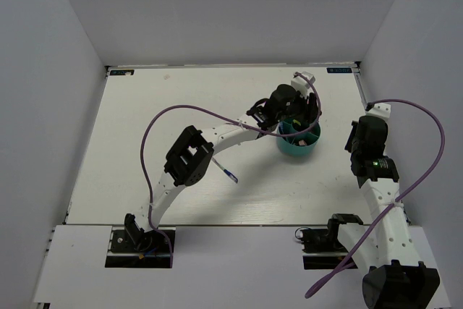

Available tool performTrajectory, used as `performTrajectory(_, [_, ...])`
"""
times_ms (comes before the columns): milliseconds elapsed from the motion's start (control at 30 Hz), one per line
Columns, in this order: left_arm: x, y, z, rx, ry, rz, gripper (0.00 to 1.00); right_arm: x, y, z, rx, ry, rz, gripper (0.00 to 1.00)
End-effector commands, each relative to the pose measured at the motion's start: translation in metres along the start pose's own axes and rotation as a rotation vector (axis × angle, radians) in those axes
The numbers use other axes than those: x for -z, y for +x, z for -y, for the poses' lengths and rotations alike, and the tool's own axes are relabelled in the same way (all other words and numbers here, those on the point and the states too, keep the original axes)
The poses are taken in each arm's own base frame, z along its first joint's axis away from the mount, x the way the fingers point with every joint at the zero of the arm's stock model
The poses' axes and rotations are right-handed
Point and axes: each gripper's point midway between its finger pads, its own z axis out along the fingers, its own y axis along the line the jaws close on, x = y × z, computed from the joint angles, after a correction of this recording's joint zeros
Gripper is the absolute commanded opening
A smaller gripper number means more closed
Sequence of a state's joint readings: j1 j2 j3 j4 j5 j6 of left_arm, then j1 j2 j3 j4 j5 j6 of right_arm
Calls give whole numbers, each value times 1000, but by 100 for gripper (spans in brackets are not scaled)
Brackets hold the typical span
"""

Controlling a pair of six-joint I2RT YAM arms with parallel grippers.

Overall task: Sort the stationery into containers
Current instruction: Place the stationery in the storage box, then pick up the pen from the center of the board.

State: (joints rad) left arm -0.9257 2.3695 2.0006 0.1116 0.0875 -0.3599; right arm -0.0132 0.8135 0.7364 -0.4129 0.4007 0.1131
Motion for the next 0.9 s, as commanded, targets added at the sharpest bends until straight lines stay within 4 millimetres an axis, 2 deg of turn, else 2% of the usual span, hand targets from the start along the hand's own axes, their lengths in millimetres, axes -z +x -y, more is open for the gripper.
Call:
performTrajectory(0, [2, -24, 9, 0, 12, 39, 65, -3, -10, 3, -21, 22, 46, 0])
performTrajectory(200, [4, -35, 14, -3, 15, 56, 68, -3, -8, 3, -16, 19, 43, 0])
performTrajectory(300, [12, -52, 19, -25, 24, 82, 62, -2, -9, 3, -20, 19, 48, 0])
performTrajectory(333, [18, -66, 26, -32, 36, 105, 59, -3, -10, 4, -18, 22, 51, 0])
performTrajectory(367, [22, -70, 28, -40, 36, 107, 55, -2, -10, 4, -16, 18, 52, 0])
performTrajectory(400, [25, -74, 28, -55, 28, 111, 41, -2, -10, 2, -15, 12, 50, 0])
performTrajectory(433, [41, -97, 35, -60, 31, 146, 32, -2, -10, 2, -5, 6, 53, 0])
performTrajectory(467, [47, -101, 35, -66, 15, 145, 22, -3, -8, -5, 4, -33, 46, 0])
performTrajectory(500, [63, -111, 37, -71, 1, 147, 6, -4, -5, -8, 22, -53, 37, 0])
performTrajectory(533, [81, -120, 36, -67, -32, 153, 2, -3, -5, -12, 52, -80, 38, 0])
performTrajectory(567, [89, -98, 21, -59, -97, 87, 0, -3, -1, -25, 75, -155, 27, 0])
performTrajectory(600, [113, -109, 23, -41, -121, 77, 3, -2, 6, -37, 153, -243, 17, 0])
performTrajectory(633, [137, -109, 14, -31, -181, 69, 12, 3, 12, -56, 186, -363, 8, 0])
performTrajectory(667, [163, -96, 5, -9, -229, 14, 29, 10, 17, -76, 254, -504, -2, 0])
performTrajectory(700, [179, -74, -9, 16, -294, -69, 58, 21, 28, -93, 288, -634, -33, 14])
performTrajectory(733, [200, -52, -25, 43, -386, -150, 69, 26, 32, -98, 371, -698, -48, 31])
performTrajectory(767, [232, -45, -42, 52, -466, -171, 78, 38, 37, -111, 382, -801, -83, 35])
performTrajectory(800, [257, -22, -58, 114, -572, -256, 89, 47, 35, -122, 389, -890, -87, 37])
performTrajectory(833, [285, 7, -72, 128, -654, -370, 91, 50, 34, -125, 396, -918, -98, 37])
performTrajectory(867, [313, 8, -84, 157, -712, -375, 91, 61, 46, -131, 445, -981, -151, 40])
